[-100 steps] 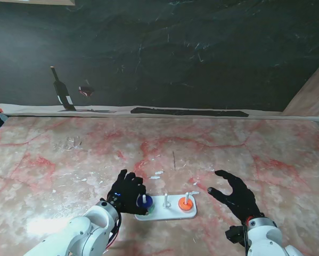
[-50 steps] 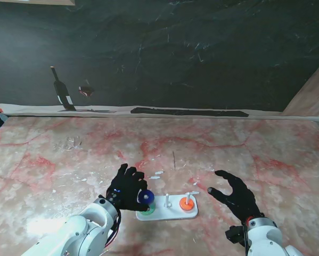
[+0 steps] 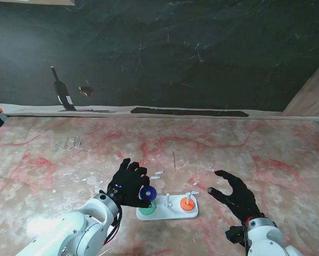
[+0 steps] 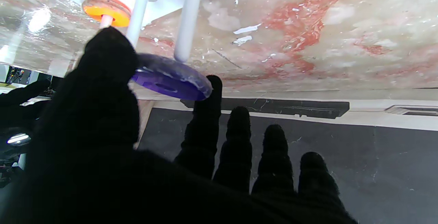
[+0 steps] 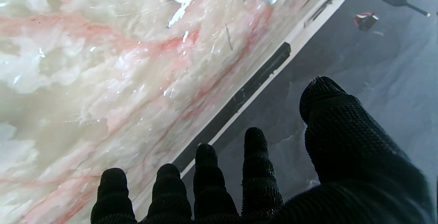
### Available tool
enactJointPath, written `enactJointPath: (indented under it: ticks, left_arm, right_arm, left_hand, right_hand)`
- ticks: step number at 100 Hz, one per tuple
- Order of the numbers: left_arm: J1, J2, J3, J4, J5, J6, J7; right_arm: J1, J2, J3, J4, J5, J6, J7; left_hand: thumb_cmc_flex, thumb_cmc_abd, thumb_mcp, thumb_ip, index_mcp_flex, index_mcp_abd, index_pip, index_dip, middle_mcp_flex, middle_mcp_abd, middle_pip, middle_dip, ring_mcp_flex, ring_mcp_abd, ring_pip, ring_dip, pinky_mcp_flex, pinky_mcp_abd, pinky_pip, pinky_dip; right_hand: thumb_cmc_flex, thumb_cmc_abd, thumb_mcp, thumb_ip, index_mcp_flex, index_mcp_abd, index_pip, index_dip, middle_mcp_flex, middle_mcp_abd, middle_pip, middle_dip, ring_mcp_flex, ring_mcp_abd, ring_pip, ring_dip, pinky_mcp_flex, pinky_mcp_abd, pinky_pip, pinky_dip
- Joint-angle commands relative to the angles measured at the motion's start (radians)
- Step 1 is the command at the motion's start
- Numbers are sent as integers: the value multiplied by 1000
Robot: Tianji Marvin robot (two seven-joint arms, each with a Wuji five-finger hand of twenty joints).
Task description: Move the three rings of the Hanoi Tower from the left rod to the right rod
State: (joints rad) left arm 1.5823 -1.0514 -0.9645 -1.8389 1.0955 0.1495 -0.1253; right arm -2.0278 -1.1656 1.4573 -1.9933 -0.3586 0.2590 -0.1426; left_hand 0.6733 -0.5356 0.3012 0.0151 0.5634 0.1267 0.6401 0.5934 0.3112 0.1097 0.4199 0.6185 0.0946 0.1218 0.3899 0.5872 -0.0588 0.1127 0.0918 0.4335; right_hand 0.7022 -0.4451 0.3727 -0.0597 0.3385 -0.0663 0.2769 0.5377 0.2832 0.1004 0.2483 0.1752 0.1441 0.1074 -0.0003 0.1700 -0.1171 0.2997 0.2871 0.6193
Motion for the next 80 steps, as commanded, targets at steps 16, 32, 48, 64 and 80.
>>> enactJointPath:
  ticks: [16,32,48,64,80]
  left_arm:
    - [-33,-2,24,-8,-16,-7,4]
    - [-88,-6,77,29,-57,-8,13]
    - [-152,-13,142,77,-99,-9,30]
    - [-197,-18,189,111,-126,-11,39]
    - [-223,-23,214,135,-142,-8,49]
  right_arm:
    - [-10,-2,-2,-7,2,-1,-1]
    - [-10,-2,-1,-7,3,-1,-1]
    - [-10,-2,-1,-7,4,-1,0]
    - [-11,-3,0,-7,5,-1,-2]
    - [-13,-4,0,-9,6,2,-4]
  left_hand:
    - [36,37,89,0,53,-65,59,28,25,-8,-14,-2,-3,1,11,-11,-7,-5,5,15]
    - [38,37,87,1,52,-65,58,28,22,-8,-15,-3,-3,1,11,-11,-7,-6,5,15]
    - [39,37,87,2,51,-65,57,29,20,-8,-16,-3,-3,0,12,-11,-7,-6,5,15]
    - [39,37,86,2,48,-64,55,29,16,-9,-17,-3,-4,0,10,-12,-7,-8,3,14]
    - [39,36,85,3,47,-64,53,29,15,-8,-16,-3,-4,0,9,-11,-7,-7,2,13]
  right_hand:
    - [-18,-9,3,14,-33,4,-17,7,-28,0,15,0,7,0,-5,9,-11,-7,-12,19]
    - [-18,-10,2,14,-33,3,-17,7,-28,0,15,0,7,0,-5,9,-11,-7,-13,20]
    - [-18,-11,2,14,-33,3,-16,7,-27,1,15,0,7,0,-5,9,-11,-7,-13,20]
    - [-18,-9,2,14,-33,4,-16,7,-27,0,15,0,7,1,-5,9,-11,-7,-13,20]
    - [-17,-10,2,14,-33,4,-16,7,-27,0,15,0,6,0,-6,9,-11,-7,-13,20]
